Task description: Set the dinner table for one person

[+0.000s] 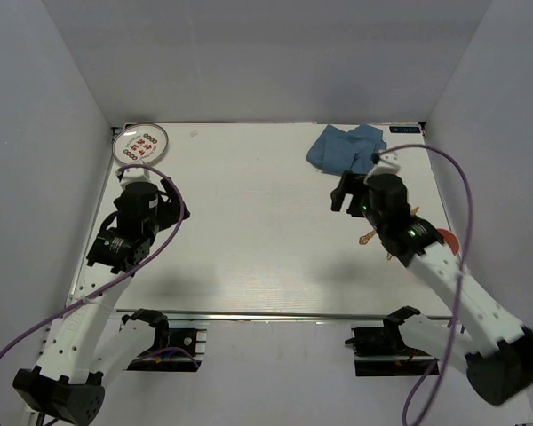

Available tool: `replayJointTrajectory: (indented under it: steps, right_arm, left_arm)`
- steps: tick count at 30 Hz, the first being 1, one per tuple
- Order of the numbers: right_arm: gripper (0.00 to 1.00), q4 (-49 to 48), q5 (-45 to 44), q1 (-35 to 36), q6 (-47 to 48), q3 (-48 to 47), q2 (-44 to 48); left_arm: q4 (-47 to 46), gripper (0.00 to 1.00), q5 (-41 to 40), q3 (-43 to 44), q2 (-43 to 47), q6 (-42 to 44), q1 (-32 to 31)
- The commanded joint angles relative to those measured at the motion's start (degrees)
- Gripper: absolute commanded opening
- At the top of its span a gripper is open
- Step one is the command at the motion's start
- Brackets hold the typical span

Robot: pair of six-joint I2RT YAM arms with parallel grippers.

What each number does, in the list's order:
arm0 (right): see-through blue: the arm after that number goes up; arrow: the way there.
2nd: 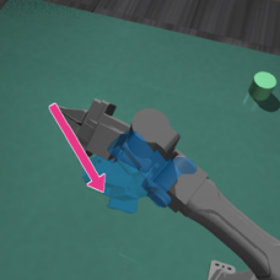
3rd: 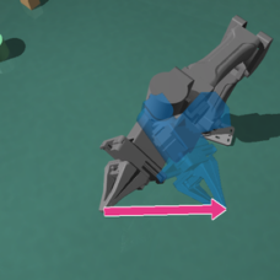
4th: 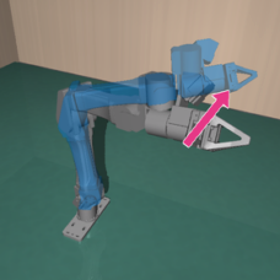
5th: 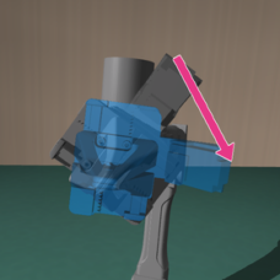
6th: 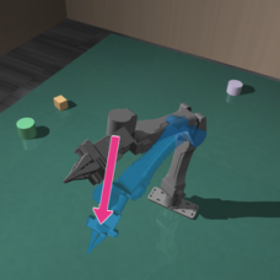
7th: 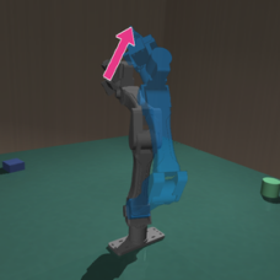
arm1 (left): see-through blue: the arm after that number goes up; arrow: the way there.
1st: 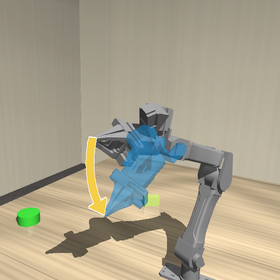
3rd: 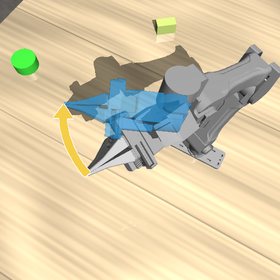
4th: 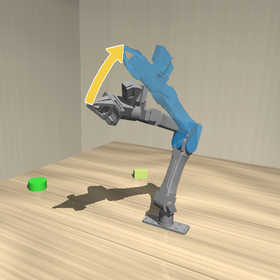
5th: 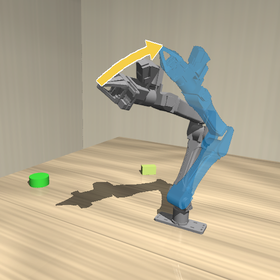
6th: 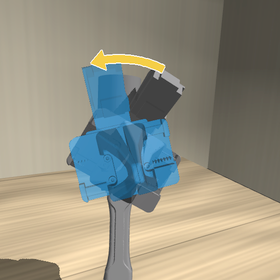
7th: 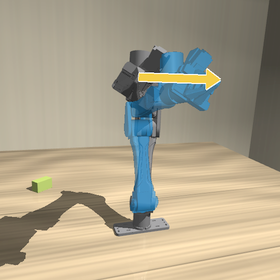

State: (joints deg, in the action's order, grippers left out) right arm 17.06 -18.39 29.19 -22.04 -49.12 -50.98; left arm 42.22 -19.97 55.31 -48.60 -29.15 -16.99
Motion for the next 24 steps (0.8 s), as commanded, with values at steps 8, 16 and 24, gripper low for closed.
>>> replayJointTrajectory:
  steps: [8,16,24]
  right_arm:
    - [0.89,-3.0,2.0,-10.3,-2.6,-32.0,-43.8]
    - [0.89,8.2,7.4,-21.4,-4.1,-58.9,-69.1]
    - [0.77,3.6,20.9,-25.4,-1.7,-58.4,-74.7]
  left_arm:
    - [-2.4,0.98,7.0,0.0,-3.4,2.2,-0.1]
    - [-2.5,0.98,6.8,-0.1,-3.3,2.6,-0.1]
    - [-2.4,0.98,8.3,0.3,-5.2,3.2,-0.1]
